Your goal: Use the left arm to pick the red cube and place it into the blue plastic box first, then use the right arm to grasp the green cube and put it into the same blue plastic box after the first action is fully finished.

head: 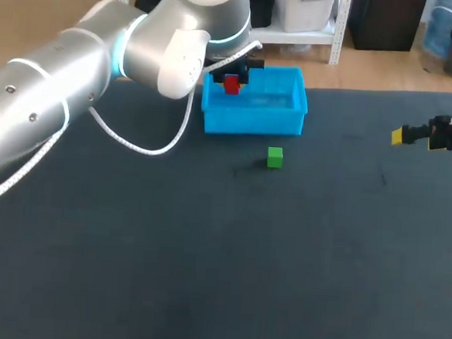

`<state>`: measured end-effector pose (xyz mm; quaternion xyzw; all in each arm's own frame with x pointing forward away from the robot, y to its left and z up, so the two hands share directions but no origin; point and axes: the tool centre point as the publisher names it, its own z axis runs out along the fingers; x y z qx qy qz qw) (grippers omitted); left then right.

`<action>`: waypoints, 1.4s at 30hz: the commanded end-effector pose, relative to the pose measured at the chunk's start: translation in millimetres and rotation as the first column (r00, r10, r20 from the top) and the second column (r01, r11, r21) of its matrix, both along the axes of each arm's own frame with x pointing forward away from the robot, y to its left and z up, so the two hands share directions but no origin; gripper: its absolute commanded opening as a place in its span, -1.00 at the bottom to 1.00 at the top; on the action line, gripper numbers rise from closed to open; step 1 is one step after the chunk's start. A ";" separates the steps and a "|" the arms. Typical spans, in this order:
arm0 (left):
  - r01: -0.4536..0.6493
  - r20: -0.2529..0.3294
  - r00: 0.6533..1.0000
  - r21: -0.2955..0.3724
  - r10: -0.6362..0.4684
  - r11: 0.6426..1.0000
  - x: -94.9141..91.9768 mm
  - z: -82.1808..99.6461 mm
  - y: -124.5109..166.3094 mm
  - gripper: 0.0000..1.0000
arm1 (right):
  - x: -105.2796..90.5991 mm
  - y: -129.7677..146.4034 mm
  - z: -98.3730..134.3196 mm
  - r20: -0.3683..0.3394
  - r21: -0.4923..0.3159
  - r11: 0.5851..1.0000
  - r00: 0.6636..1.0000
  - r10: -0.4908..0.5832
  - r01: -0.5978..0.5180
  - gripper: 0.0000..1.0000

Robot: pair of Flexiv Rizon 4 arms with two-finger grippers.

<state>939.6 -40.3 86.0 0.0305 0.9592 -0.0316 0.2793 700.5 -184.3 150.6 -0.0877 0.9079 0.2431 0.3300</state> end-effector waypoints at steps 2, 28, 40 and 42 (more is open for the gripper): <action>0.000 -0.003 1.000 0.007 0.000 1.000 15.1 -4.1 -5.8 -1.00 | -0.1 -0.6 -0.3 0.000 0.001 1.000 1.000 0.002 -0.002 1.00; -0.024 -0.025 0.999 0.056 0.025 0.998 25.7 -21.1 2.4 0.58 | -0.1 -0.6 -0.3 0.000 0.001 1.000 1.000 0.002 -0.002 1.00; 0.000 -0.020 1.000 0.044 0.001 0.999 13.5 -9.3 6.5 1.00 | -0.1 -0.6 -0.3 0.000 0.001 1.000 1.000 0.002 -0.002 1.00; 0.009 -0.019 1.000 0.041 -0.009 0.999 8.4 -4.9 8.1 1.00 | -0.1 -0.6 -0.3 0.000 0.001 1.000 1.000 0.002 -0.002 1.00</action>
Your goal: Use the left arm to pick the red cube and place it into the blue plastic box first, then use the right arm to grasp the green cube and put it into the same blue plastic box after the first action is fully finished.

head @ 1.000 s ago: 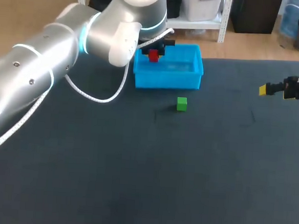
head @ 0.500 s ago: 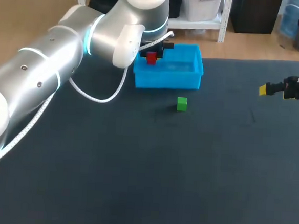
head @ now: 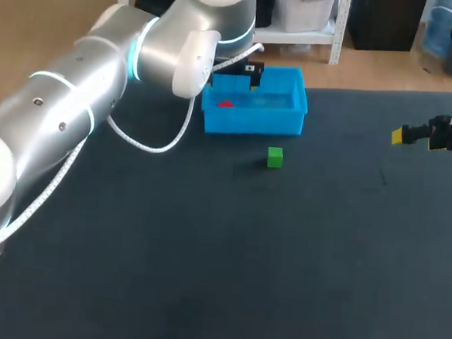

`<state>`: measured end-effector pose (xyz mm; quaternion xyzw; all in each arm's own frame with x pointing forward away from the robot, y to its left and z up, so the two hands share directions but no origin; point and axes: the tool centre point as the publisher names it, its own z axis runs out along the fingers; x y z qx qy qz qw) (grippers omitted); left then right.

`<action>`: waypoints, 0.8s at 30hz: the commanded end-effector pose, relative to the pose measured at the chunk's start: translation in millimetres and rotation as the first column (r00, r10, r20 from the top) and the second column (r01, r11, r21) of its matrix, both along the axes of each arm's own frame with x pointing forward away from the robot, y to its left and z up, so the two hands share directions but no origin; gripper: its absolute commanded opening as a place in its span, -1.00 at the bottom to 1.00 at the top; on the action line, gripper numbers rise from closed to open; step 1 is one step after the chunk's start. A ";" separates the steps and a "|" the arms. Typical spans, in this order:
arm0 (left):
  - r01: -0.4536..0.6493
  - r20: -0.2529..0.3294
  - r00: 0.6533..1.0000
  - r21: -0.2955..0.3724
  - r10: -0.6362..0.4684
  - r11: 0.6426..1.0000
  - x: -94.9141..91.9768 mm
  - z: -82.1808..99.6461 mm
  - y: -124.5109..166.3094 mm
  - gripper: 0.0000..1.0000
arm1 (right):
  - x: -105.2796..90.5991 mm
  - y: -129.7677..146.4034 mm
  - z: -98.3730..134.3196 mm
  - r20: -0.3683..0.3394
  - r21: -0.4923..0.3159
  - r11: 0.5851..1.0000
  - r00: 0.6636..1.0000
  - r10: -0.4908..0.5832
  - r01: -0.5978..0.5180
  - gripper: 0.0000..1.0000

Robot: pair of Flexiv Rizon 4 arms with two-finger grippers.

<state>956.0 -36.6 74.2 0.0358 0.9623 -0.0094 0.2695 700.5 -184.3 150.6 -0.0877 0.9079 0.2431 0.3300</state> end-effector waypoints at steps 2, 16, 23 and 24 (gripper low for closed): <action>0.021 -0.010 1.000 -0.009 -0.021 1.000 -15.0 11.7 7.0 1.00 | -0.1 -0.6 -0.3 0.000 0.001 1.000 1.000 0.002 -0.002 1.00; 0.024 -0.056 0.998 0.004 -0.023 1.000 -82.1 33.3 40.1 1.00 | -0.1 -0.6 -0.3 0.000 0.001 1.000 1.000 0.002 -0.002 1.00; 0.022 -0.119 0.993 0.000 -0.022 1.000 -118.4 33.8 60.6 1.00 | -0.1 -0.6 -0.3 0.000 0.001 1.000 1.000 0.002 -0.002 1.00; 0.027 -0.124 0.992 -0.001 -0.027 1.000 -122.7 34.0 62.8 1.00 | -0.1 -0.6 -0.3 0.000 0.001 1.000 1.000 0.002 -0.002 1.00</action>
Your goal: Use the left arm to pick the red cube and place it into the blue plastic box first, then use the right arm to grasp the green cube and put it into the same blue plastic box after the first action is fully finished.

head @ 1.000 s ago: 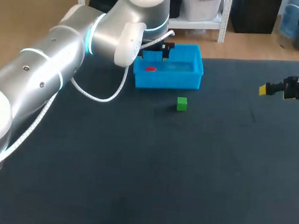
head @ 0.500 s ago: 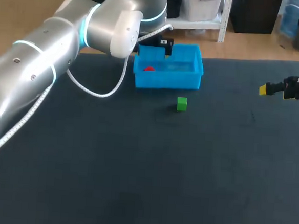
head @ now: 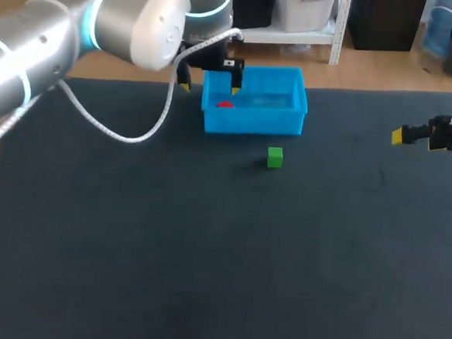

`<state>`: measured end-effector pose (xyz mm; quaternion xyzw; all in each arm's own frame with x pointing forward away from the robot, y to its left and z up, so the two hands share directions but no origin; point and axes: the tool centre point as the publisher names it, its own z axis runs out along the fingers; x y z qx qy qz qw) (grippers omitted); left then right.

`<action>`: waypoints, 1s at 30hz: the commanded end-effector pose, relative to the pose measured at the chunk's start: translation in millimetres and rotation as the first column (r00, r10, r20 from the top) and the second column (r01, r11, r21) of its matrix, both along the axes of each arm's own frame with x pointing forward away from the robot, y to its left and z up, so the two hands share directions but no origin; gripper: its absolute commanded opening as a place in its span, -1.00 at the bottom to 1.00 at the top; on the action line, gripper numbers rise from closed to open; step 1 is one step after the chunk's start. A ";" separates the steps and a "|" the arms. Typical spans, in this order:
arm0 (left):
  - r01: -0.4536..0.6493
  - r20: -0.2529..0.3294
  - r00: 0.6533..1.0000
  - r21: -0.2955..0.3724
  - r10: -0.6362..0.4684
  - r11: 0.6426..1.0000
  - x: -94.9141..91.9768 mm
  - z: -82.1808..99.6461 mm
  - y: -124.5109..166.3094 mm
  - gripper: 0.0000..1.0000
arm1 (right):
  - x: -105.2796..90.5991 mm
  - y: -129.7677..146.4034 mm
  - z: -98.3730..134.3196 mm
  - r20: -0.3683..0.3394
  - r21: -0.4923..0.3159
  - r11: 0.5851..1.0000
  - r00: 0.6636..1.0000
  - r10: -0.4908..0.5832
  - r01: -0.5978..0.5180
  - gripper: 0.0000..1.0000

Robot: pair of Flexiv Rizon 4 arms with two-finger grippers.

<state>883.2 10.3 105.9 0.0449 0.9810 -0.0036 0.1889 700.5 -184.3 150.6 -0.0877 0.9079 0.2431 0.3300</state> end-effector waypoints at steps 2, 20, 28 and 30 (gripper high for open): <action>0.025 0.030 0.999 -0.029 -0.024 0.999 -56.8 3.1 19.8 1.00 | -0.1 -0.6 -0.3 0.000 0.001 1.000 1.000 0.002 -0.002 1.00; 0.153 0.001 0.988 -0.092 -0.153 0.984 -131.5 -2.9 50.4 1.00 | -0.1 -0.6 -0.3 0.000 0.001 1.000 1.000 0.002 -0.002 1.00; 0.240 0.061 0.970 -0.126 -0.234 0.963 -158.4 -3.2 76.1 1.00 | -0.1 -0.6 -0.3 0.000 0.001 1.000 1.000 0.002 -0.002 1.00; 0.268 0.084 0.962 -0.138 -0.258 0.953 -166.0 -2.5 82.6 1.00 | -0.1 -0.6 -0.3 0.000 0.001 1.000 1.000 0.002 -0.002 1.00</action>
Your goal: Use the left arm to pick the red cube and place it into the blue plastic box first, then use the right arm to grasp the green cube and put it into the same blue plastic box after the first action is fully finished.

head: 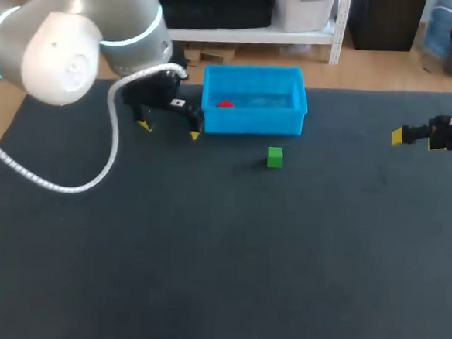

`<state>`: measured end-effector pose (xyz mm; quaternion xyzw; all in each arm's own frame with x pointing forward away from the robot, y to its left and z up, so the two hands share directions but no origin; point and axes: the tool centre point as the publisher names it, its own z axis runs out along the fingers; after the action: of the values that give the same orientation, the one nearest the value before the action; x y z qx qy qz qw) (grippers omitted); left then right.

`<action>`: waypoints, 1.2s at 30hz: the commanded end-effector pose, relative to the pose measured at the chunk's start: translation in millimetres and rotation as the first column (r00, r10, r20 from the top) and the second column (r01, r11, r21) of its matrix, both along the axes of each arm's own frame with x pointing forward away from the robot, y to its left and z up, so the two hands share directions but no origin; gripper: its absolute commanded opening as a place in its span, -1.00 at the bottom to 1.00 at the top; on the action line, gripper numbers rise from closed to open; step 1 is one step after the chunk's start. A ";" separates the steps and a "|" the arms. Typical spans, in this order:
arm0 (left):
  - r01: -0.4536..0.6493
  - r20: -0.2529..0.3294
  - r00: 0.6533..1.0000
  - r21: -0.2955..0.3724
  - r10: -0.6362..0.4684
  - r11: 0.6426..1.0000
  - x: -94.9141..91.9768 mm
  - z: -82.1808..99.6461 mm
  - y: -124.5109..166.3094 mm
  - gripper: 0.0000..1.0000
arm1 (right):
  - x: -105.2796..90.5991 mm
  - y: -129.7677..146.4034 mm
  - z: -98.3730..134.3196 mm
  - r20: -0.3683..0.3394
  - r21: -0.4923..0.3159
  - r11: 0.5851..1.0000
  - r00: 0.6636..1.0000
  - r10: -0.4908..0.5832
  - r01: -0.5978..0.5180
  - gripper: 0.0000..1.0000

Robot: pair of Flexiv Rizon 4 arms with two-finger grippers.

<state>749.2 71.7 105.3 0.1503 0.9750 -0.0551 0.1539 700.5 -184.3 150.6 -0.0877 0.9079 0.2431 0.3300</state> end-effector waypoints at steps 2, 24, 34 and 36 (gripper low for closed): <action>0.059 0.149 0.988 -0.126 -0.040 0.990 -38.1 -0.7 27.6 1.00 | -0.1 -0.6 -0.3 0.000 0.001 1.000 1.000 0.002 -0.002 1.00; 0.157 0.186 0.976 -0.250 -0.112 0.955 -72.6 11.1 63.3 1.00 | -0.1 -0.6 -0.3 0.000 0.001 1.000 1.000 0.002 -0.002 1.00; 0.211 0.175 0.969 -0.239 -0.172 0.948 -69.9 15.9 63.8 1.00 | -0.1 -0.6 -0.3 0.000 0.001 1.000 1.000 0.002 -0.002 1.00; 0.230 0.174 0.966 -0.228 -0.192 0.946 -70.1 15.7 62.5 1.00 | -0.1 -0.6 -0.3 0.000 0.001 1.000 1.000 0.002 -0.002 1.00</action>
<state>676.5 133.8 119.9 0.2312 0.9260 -0.1738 0.2428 700.5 -184.3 150.6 -0.0877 0.9079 0.2431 0.3300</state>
